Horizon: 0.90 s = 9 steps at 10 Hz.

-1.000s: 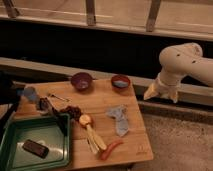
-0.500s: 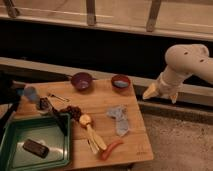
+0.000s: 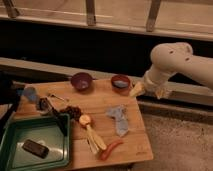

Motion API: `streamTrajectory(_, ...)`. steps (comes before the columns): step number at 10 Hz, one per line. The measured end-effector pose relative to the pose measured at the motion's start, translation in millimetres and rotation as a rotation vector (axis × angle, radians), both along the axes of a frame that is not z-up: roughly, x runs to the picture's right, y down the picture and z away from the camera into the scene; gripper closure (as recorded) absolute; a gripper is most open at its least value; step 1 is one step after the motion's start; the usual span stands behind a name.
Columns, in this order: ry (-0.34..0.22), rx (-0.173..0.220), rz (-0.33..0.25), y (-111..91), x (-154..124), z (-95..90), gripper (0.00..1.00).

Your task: Place apple in plastic cup

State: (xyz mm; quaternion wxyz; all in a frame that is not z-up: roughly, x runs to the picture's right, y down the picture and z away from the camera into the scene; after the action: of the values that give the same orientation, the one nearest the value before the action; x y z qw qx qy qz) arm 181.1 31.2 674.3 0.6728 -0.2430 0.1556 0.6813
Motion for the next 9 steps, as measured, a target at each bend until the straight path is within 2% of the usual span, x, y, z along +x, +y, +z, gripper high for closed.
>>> streamTrajectory(3,-0.060,0.003,-0.104,-6,-73,7.8,0.20)
streamTrajectory(5,-0.087,-0.009,-0.171,0,-121,13.6,0.20)
streamTrajectory(6,-0.099,-0.014,-0.177,2,-132,13.5,0.20)
streamTrajectory(9,-0.093,-0.013,-0.184,1,-130,14.1,0.20)
